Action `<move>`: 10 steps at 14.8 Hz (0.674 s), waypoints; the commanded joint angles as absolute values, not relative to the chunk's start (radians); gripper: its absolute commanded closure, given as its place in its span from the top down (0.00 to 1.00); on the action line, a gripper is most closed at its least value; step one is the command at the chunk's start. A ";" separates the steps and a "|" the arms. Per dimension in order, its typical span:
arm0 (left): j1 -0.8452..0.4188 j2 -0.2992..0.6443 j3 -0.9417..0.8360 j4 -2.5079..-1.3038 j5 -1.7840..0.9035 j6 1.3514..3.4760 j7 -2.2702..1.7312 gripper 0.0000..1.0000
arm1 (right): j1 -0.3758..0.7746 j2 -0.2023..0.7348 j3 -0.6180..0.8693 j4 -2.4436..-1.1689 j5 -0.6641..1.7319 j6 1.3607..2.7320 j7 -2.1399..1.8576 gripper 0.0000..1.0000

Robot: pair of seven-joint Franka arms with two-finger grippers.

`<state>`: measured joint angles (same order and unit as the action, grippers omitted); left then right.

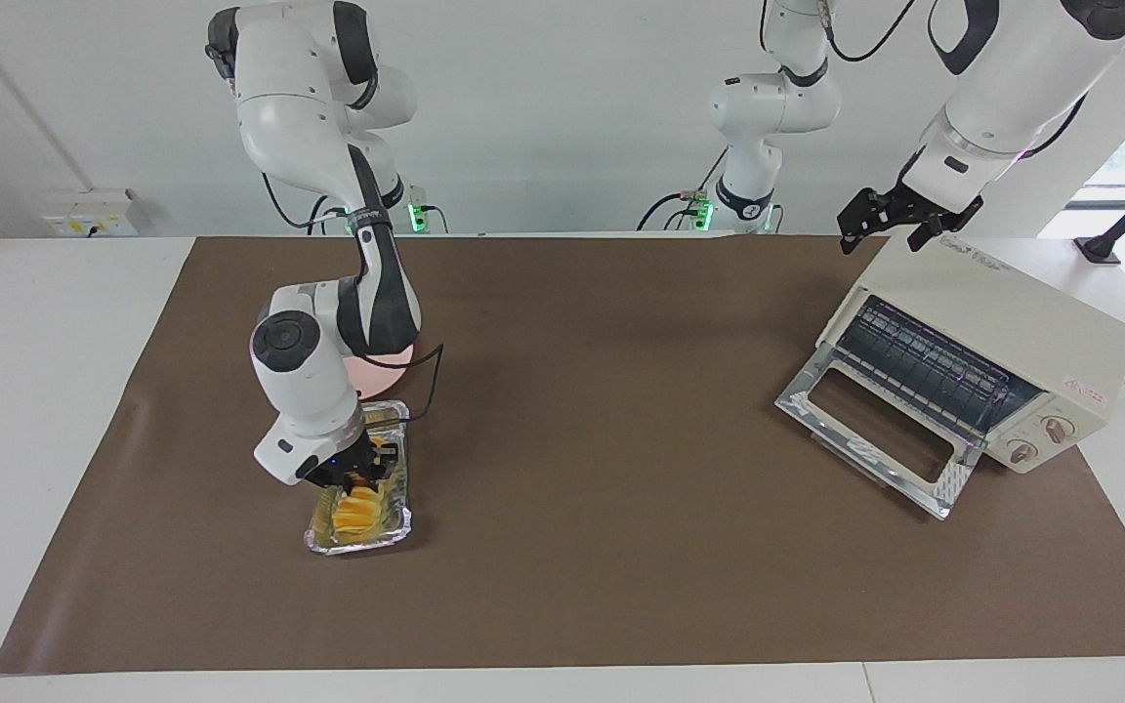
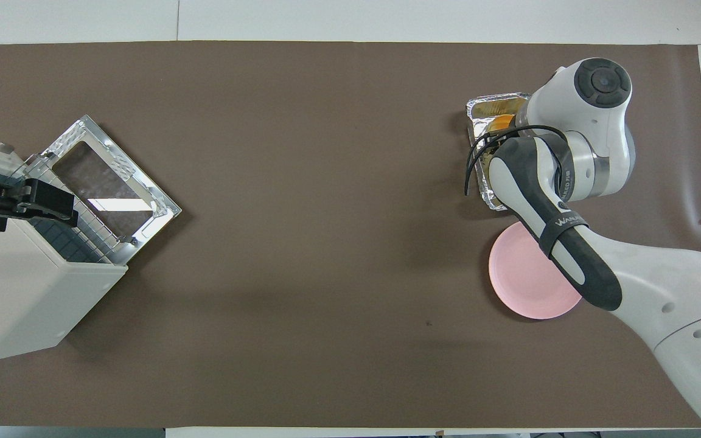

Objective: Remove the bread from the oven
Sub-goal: 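Grasp the orange bread pastries in the tray with the right gripper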

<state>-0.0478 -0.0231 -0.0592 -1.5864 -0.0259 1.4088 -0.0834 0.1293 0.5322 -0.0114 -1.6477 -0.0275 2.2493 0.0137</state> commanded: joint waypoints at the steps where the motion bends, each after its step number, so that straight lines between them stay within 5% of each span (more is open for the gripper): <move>1: -0.037 -0.055 -0.067 -1.624 -0.031 1.431 -0.081 1.00 | 0.117 0.523 -0.005 -1.655 -0.048 2.255 0.040 0.00; 10: -0.035 -0.055 -0.067 -1.624 -0.031 1.431 -0.081 1.00 | 0.110 0.468 -0.005 -1.569 -0.035 2.060 0.038 0.00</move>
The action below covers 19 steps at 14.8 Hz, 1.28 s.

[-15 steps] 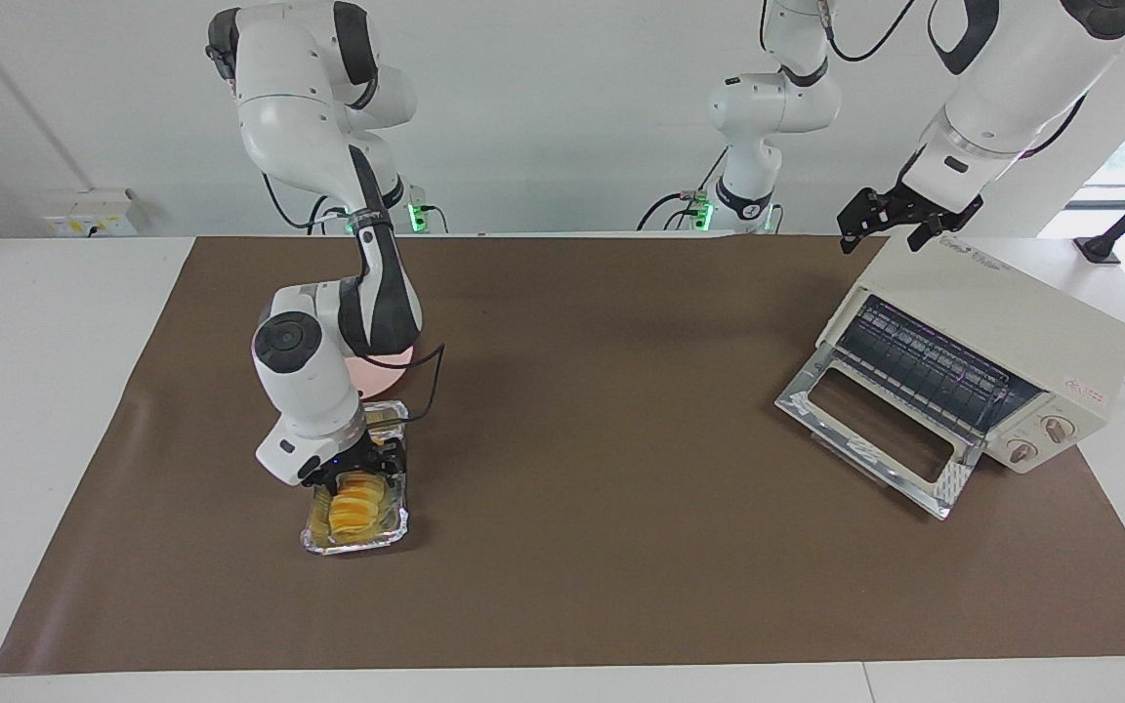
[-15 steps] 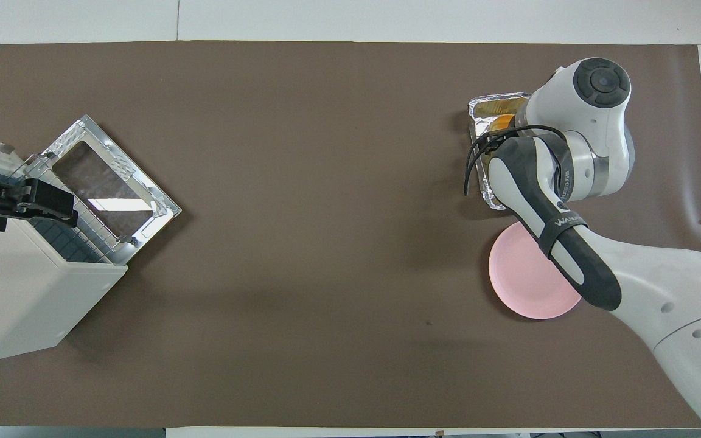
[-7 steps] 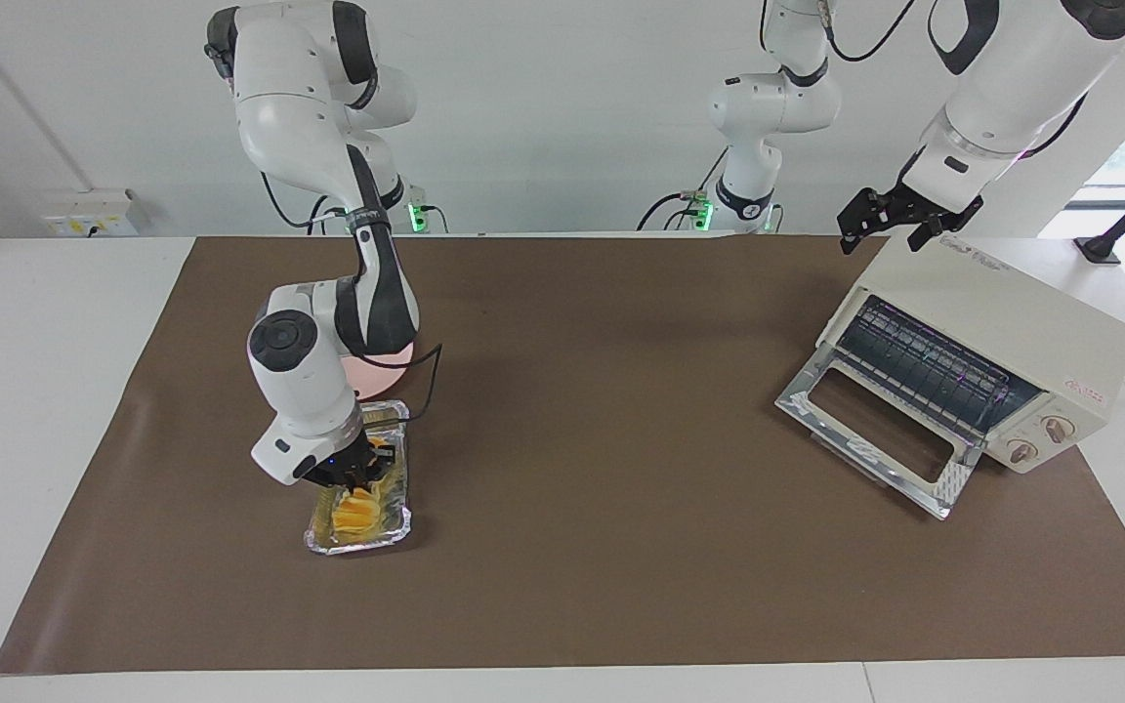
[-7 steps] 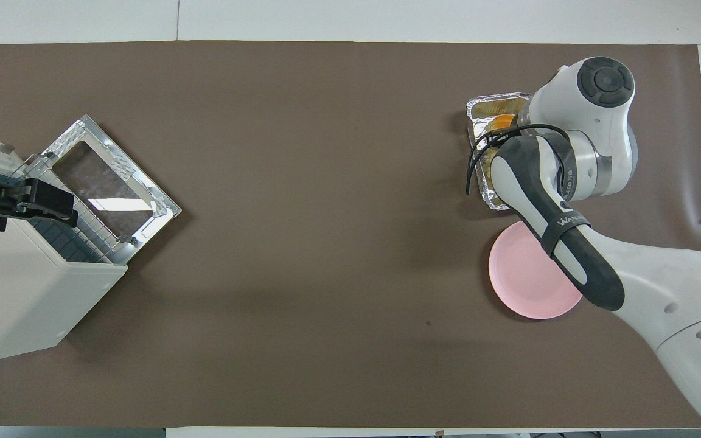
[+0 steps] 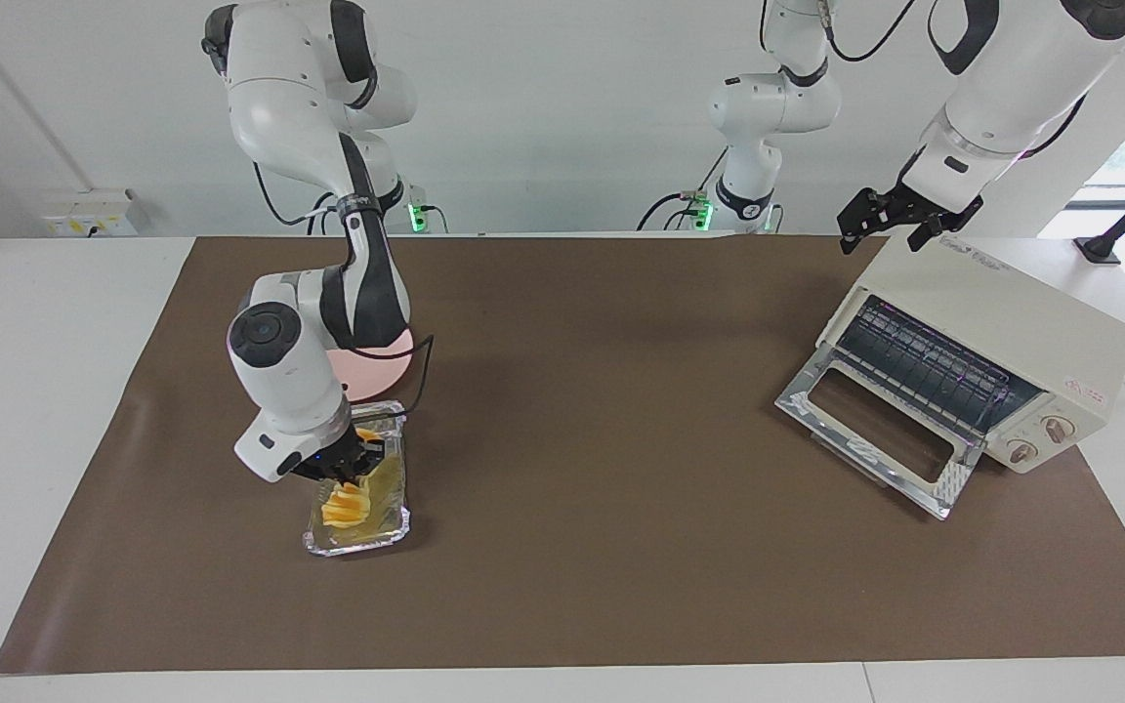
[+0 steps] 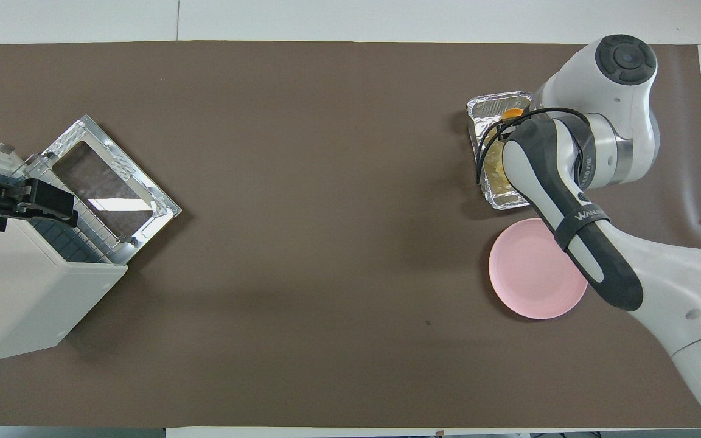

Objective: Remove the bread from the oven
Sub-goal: 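Grasp the orange bread pastries in the tray with the right gripper, then carry the bread with the right gripper and lower onto the pink plate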

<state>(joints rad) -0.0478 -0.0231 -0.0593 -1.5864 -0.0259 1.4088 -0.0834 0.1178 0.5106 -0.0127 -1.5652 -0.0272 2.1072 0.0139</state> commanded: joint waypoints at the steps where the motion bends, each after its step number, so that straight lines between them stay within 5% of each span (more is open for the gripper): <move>1: -0.035 -0.055 -0.067 -1.624 -0.031 1.431 -0.081 1.00 | 0.110 0.442 -0.005 -1.574 -0.035 2.030 0.040 0.00; 4: -0.035 -0.055 -0.067 -1.624 -0.031 1.431 -0.081 1.00 | 0.114 0.329 -0.005 -1.639 -0.034 1.961 0.044 0.00; 10: -0.035 -0.055 -0.067 -1.624 -0.031 1.431 -0.081 1.00 | 0.115 -0.015 -0.005 -2.023 -0.017 1.996 0.061 0.00; 15: -0.035 -0.055 -0.067 -1.624 -0.031 1.433 -0.081 1.00 | 0.123 -0.233 -0.003 -2.447 -0.015 2.319 0.063 0.00; 19: -0.035 -0.055 -0.067 -1.624 -0.031 1.431 -0.081 1.00 | 0.126 -0.227 -0.003 -2.555 -0.015 2.469 0.064 0.00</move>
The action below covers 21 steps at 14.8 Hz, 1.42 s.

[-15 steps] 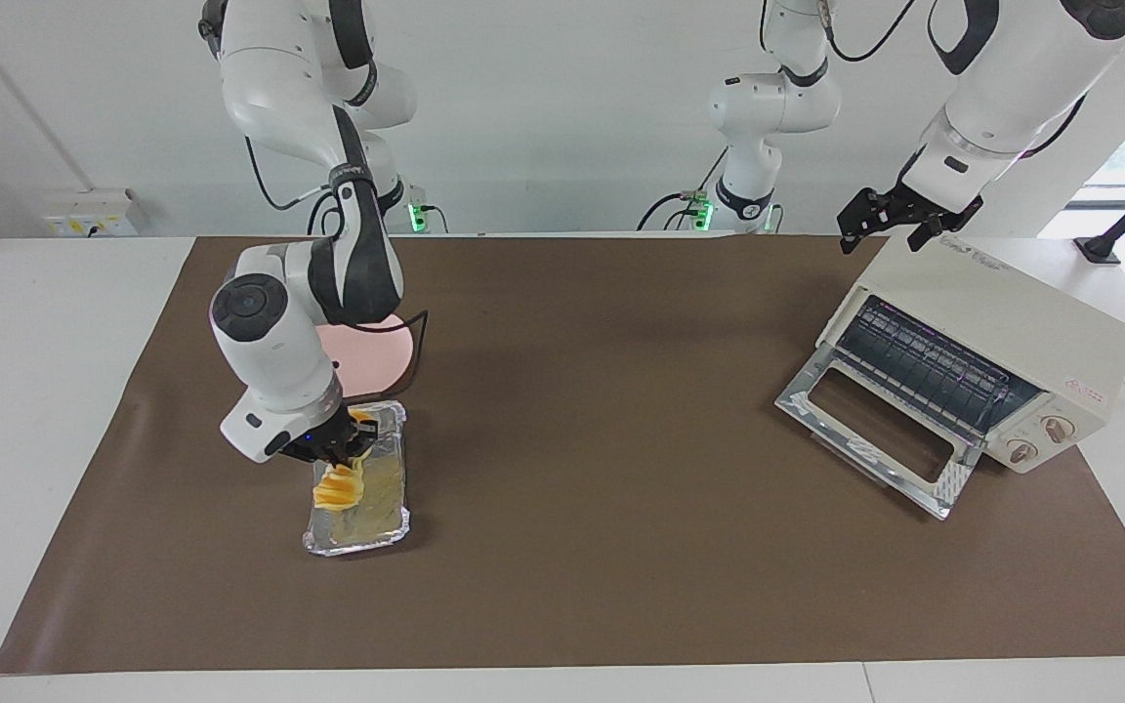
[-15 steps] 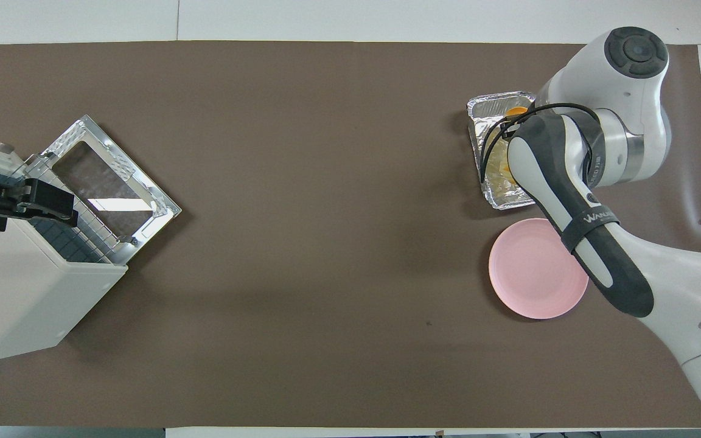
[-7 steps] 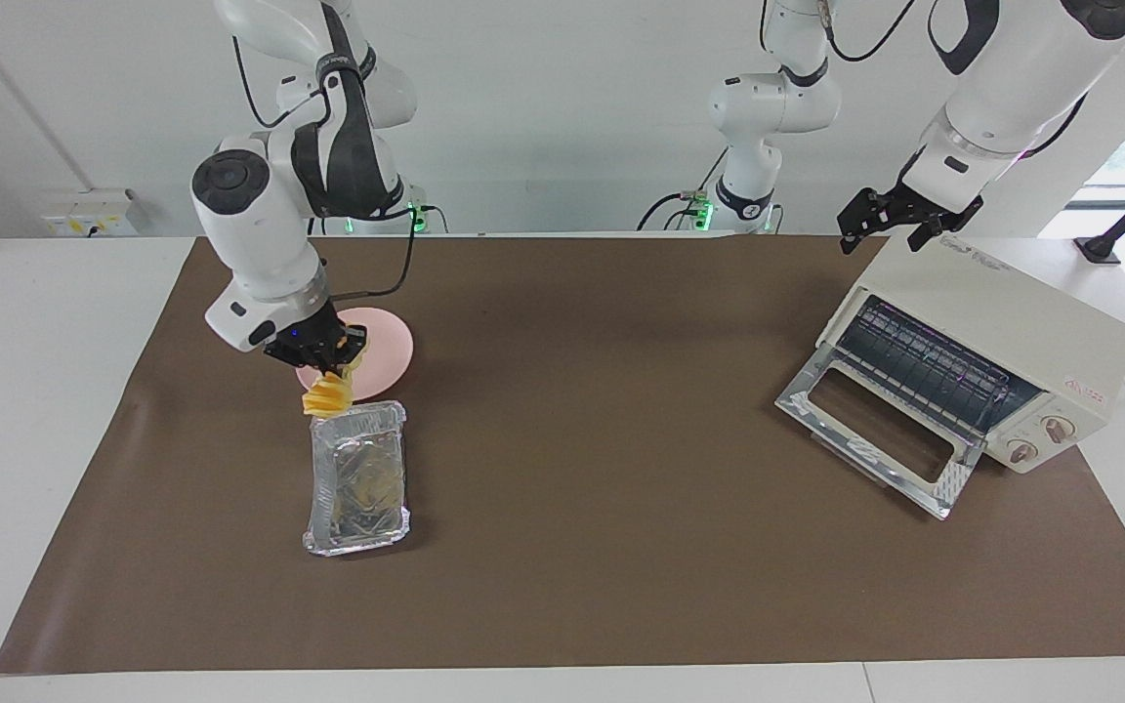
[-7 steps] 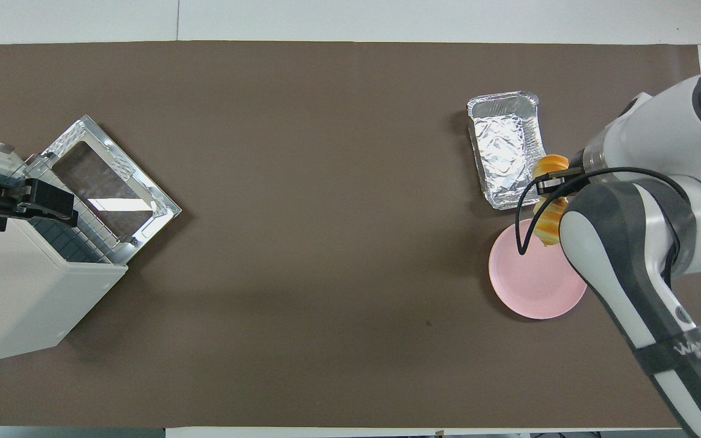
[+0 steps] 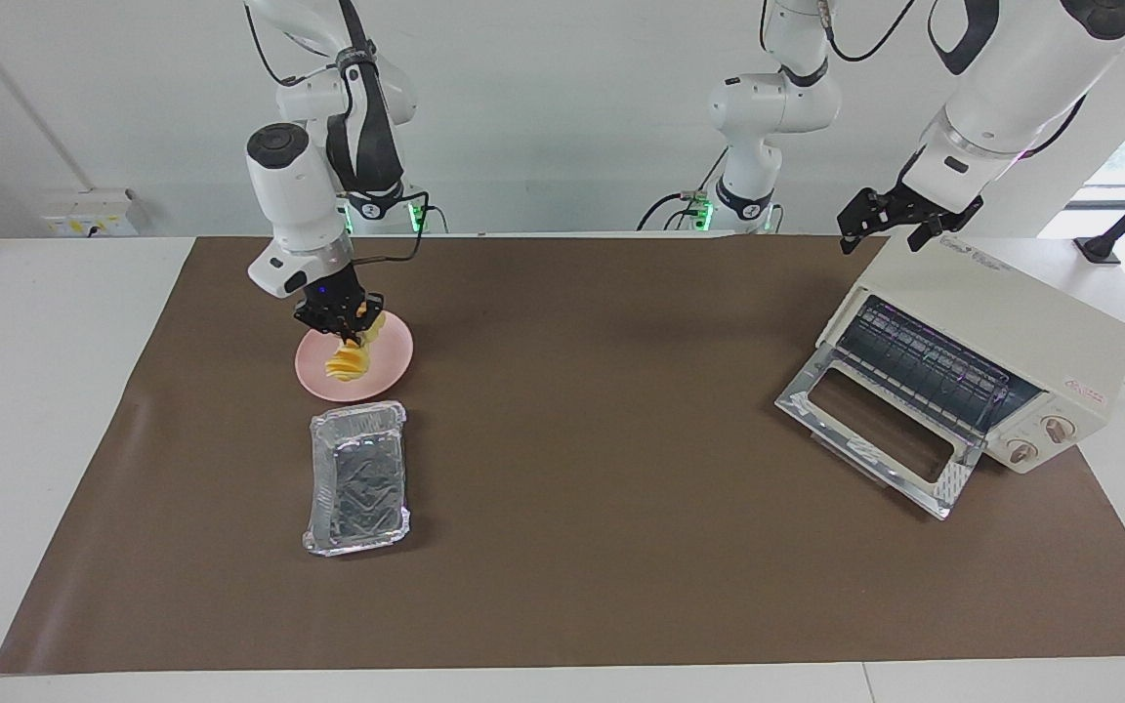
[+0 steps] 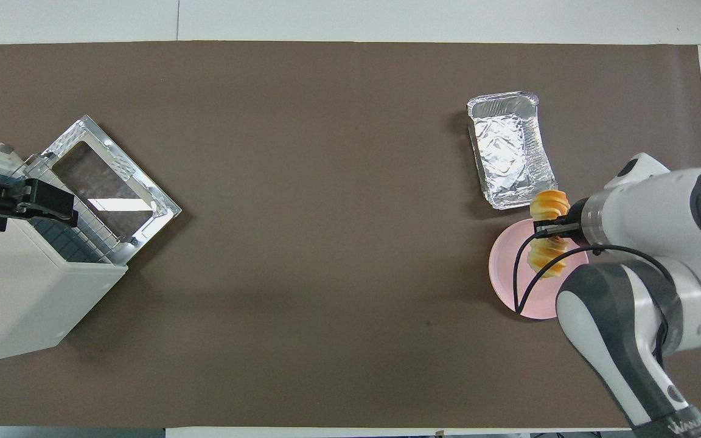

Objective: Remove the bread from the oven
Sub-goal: 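Carry the bread with the right gripper and lower onto the pink plate, then open the right gripper to release the bread on the plate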

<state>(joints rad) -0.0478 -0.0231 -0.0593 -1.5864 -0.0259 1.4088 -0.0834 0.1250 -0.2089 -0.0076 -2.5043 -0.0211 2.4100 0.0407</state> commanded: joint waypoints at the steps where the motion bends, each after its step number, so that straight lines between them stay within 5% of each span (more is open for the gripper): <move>1: -0.035 -0.055 -0.067 -1.624 -0.031 1.433 -0.081 1.00 | 0.126 -0.210 -0.003 -2.580 -0.015 2.523 0.064 0.00; 3: -0.035 -0.055 -0.067 -1.624 -0.031 1.431 -0.081 1.00 | 0.127 -0.180 -0.003 -2.646 -0.015 2.652 0.064 0.00; 7: -0.035 -0.055 -0.067 -1.624 -0.031 1.431 -0.081 1.00 | 0.127 -0.152 -0.003 -2.657 -0.015 2.688 0.063 0.00; 8: -0.035 -0.055 -0.067 -1.624 -0.031 1.431 -0.081 1.00 | 0.127 -0.150 -0.003 -2.652 -0.015 2.683 0.063 0.16; 9: -0.035 -0.055 -0.067 -1.624 -0.031 1.431 -0.081 1.00 | 0.126 -0.150 -0.003 -2.649 -0.015 2.680 0.058 0.99; 12: -0.035 -0.055 -0.067 -1.624 -0.031 1.431 -0.081 1.00 | 0.127 -0.150 -0.003 -2.599 -0.017 2.602 0.054 1.00; 15: -0.035 -0.055 -0.067 -1.624 -0.031 1.431 -0.081 1.00 | 0.114 -0.149 -0.002 -2.404 -0.017 2.317 0.049 1.00; 21: -0.035 -0.055 -0.067 -1.624 -0.031 1.431 -0.081 1.00 | 0.032 -0.149 -0.008 -2.047 0.033 1.973 -0.084 1.00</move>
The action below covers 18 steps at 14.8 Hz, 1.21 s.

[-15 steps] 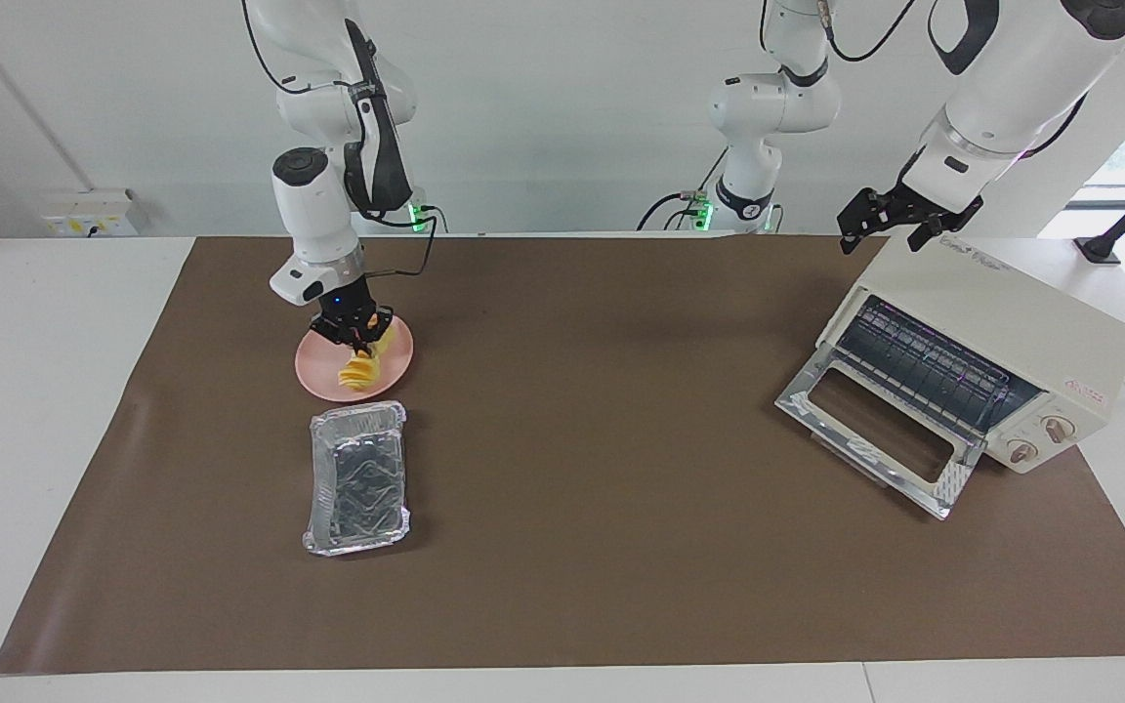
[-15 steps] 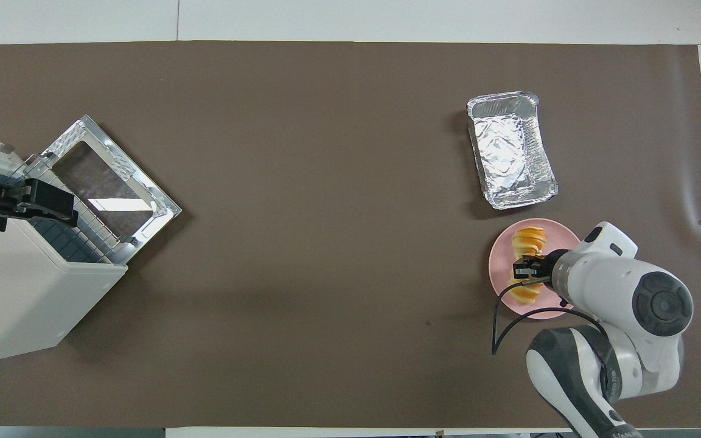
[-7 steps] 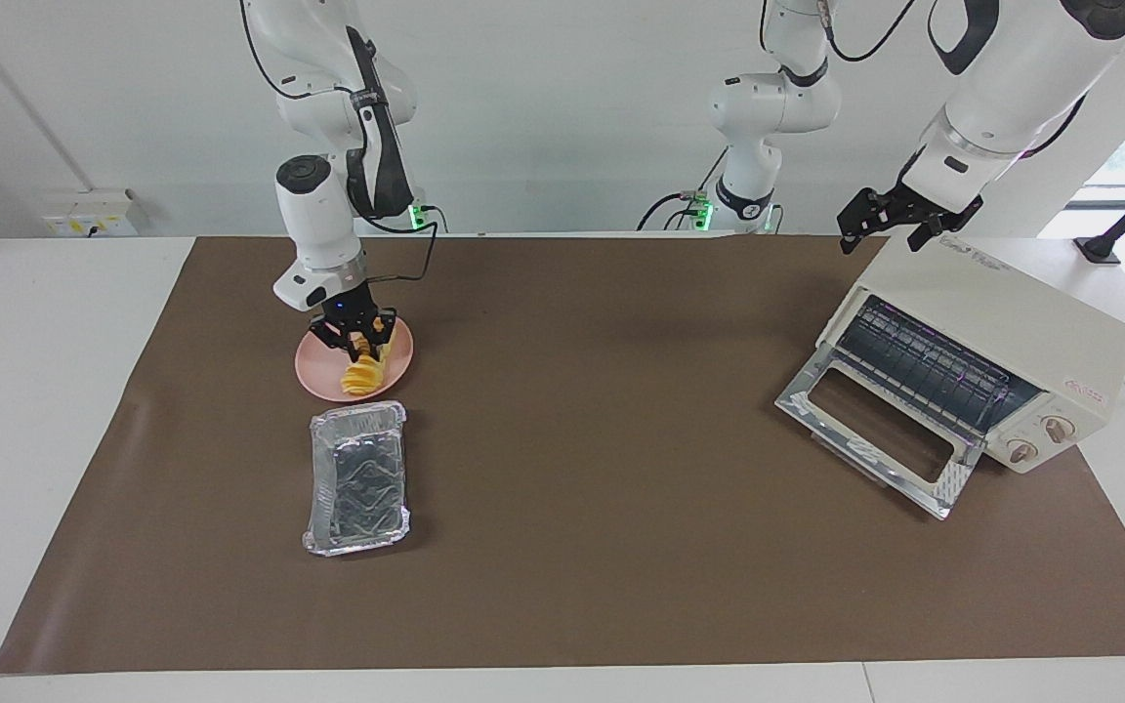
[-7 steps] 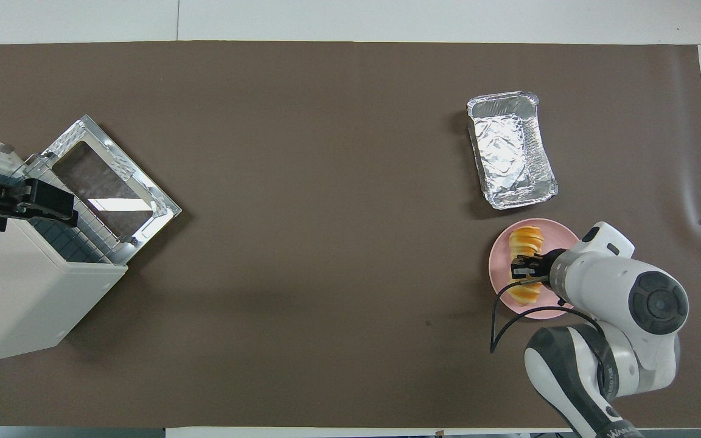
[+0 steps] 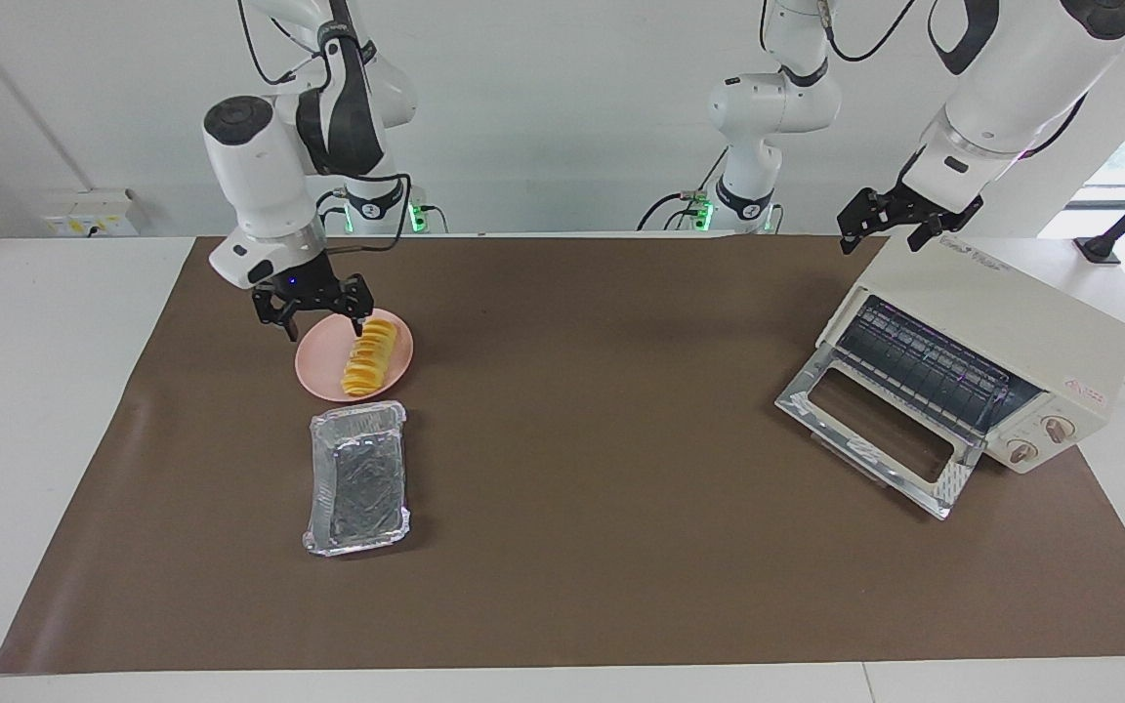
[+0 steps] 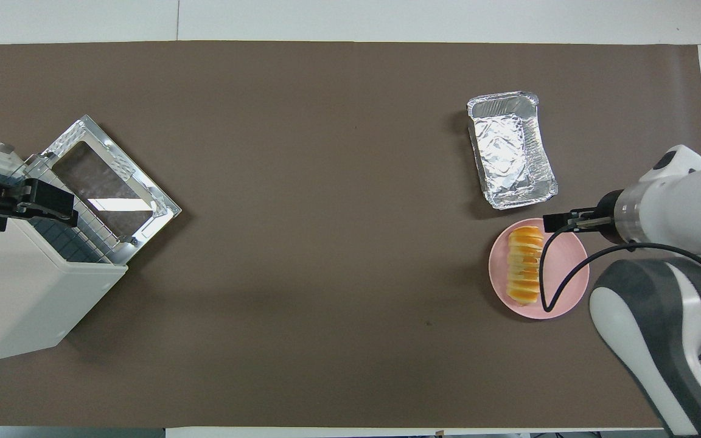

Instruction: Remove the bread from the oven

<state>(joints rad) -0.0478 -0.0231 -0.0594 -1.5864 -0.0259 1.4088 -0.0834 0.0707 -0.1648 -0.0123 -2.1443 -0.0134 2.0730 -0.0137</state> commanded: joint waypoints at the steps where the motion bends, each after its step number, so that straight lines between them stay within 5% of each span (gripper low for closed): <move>1: -0.035 -0.055 -0.067 -1.624 -0.031 1.431 -0.083 1.00 | 0.011 -0.149 -0.008 -2.011 0.058 1.921 -0.125 1.00; 5: -0.035 -0.055 -0.067 -1.624 -0.031 1.431 -0.081 1.00 | -0.043 -0.149 -0.009 -1.843 0.060 1.660 -0.241 1.00; 10: -0.037 -0.055 -0.067 -1.624 -0.031 1.431 -0.081 1.00 | -0.077 -0.110 -0.003 -1.681 0.045 1.497 -0.249 1.00; 18: -0.035 -0.055 -0.067 -1.624 -0.031 1.431 -0.081 1.00 | -0.072 -0.048 -0.009 -1.674 -0.006 1.589 -0.244 1.00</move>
